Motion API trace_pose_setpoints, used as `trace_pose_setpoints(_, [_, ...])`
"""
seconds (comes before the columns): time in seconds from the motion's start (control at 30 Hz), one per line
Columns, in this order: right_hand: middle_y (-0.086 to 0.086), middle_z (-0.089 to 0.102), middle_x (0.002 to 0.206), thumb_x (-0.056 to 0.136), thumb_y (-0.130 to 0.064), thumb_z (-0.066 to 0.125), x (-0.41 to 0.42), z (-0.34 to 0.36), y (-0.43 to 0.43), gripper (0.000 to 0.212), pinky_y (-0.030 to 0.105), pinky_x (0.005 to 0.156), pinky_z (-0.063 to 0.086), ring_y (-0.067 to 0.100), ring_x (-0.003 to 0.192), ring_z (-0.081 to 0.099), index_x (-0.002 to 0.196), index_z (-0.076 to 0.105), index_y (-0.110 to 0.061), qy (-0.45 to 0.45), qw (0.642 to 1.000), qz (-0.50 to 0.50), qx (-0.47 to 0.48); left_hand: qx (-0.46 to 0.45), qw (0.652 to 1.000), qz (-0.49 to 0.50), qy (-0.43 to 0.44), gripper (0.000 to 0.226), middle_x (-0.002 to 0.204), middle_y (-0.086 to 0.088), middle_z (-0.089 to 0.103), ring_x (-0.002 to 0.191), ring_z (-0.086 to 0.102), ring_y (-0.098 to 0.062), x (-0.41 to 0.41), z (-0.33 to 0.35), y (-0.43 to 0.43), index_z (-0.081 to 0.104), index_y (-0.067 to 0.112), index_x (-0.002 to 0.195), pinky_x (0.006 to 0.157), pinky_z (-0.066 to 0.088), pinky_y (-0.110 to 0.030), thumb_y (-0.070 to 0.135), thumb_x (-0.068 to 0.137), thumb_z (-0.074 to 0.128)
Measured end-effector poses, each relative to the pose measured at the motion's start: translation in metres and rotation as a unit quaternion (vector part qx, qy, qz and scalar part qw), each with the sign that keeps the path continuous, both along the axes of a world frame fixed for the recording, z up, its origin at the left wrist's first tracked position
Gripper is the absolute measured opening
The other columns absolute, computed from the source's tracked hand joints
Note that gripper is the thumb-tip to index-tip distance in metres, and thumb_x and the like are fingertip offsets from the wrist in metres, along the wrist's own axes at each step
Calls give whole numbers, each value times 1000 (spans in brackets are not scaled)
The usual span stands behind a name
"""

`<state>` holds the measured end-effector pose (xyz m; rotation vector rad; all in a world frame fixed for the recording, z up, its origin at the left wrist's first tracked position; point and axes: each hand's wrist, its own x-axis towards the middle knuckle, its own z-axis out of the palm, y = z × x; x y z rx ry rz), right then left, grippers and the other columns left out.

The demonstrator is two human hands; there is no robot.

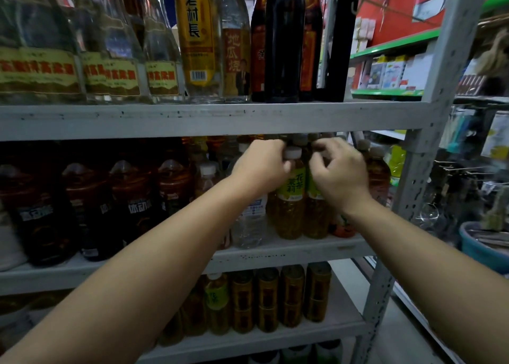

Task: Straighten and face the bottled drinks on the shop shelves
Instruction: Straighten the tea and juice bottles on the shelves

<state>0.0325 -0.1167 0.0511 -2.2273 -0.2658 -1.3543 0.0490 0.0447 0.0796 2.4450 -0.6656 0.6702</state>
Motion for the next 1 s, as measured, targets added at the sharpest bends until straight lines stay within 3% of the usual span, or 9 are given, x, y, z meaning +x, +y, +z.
trace_pose_setpoints(0.07, [3, 65, 101, 85, -22, 56, -1, -3, 20, 25, 23, 75, 45, 17, 90, 61, 106, 67, -12, 22, 998, 52, -34, -31, 997, -5, -72, 30, 105, 3, 67, 92, 61, -8, -9, -10, 27, 63, 22, 118, 76, 50, -21, 27, 88, 60])
trace_pose_setpoints(0.17, [4, 64, 104, 86, -34, 52, 8, 1, 57, 32, 31, 79, 50, 20, 94, 60, 111, 63, -16, 60, 995, 56, -57, -97, 988, 54, -105, 28, 105, 3, 68, 92, 61, -9, -20, -30, 70, 66, 21, 114, 74, 49, -23, 24, 87, 59])
trace_pose_setpoints(0.33, [-2, 59, 88, 87, -46, 49, 31, 22, 101, 30, 32, 61, 45, 18, 74, 54, 100, 57, -21, 229, 971, 9, -64, -190, 972, 101, -93, 26, 105, 2, 67, 95, 62, -13, -29, -61, 110, 68, 17, 111, 78, 47, -23, 18, 85, 63])
trace_pose_setpoints(0.43, [-3, 57, 87, 88, -47, 54, 40, 30, 106, 27, 35, 66, 49, 16, 76, 54, 102, 57, -23, 329, 942, 33, -57, -176, 972, 128, -89, 33, 111, 3, 62, 98, 60, -15, -25, -67, 131, 64, 17, 118, 75, 43, -23, 21, 86, 64])
trace_pose_setpoints(0.53, [1, 58, 88, 88, -43, 59, 45, 40, 105, 31, 31, 61, 45, 17, 76, 54, 105, 61, -18, 349, 935, 19, -55, -125, 980, 123, -99, 39, 117, 3, 61, 101, 58, -16, -20, -66, 141, 60, 19, 124, 76, 41, -22, 23, 85, 63])
trace_pose_setpoints(0.73, [-3, 48, 72, 77, -70, 53, 42, 27, 107, 45, 31, 57, 40, 20, 68, 49, 81, 50, -25, 257, 959, -106, -55, -53, 987, 103, -109, 48, 126, 0, 57, 109, 57, -24, -16, -64, 133, 53, 22, 133, 80, 53, -40, 31, 86, 61])
trace_pose_setpoints(0.83, [-1, 51, 77, 75, -79, 39, 37, 27, 103, 54, 32, 58, 44, 21, 69, 50, 85, 52, -27, 250, 955, -142, -78, -44, 987, 100, -120, 50, 126, -1, 55, 105, 58, -26, -15, -64, 129, 50, 23, 134, 73, 53, -37, 33, 86, 61])
trace_pose_setpoints(0.93, [2, 59, 86, 77, -65, 49, 33, 32, 97, 47, 30, 58, 47, 18, 69, 53, 93, 58, -22, 311, 944, -67, -90, -42, 986, 108, -121, 53, 132, -4, 51, 105, 58, -29, -10, -65, 130, 47, 22, 137, 71, 50, -36, 34, 87, 59])
trace_pose_setpoints(1.0, [4, 62, 97, 79, -50, 59, 31, 37, 93, 40, 34, 68, 54, 19, 79, 57, 106, 60, -19, 351, 936, -3, -39, -30, 987, 104, -115, 56, 138, -5, 48, 111, 56, -30, -6, -65, 131, 44, 21, 140, 73, 50, -38, 33, 87, 59])
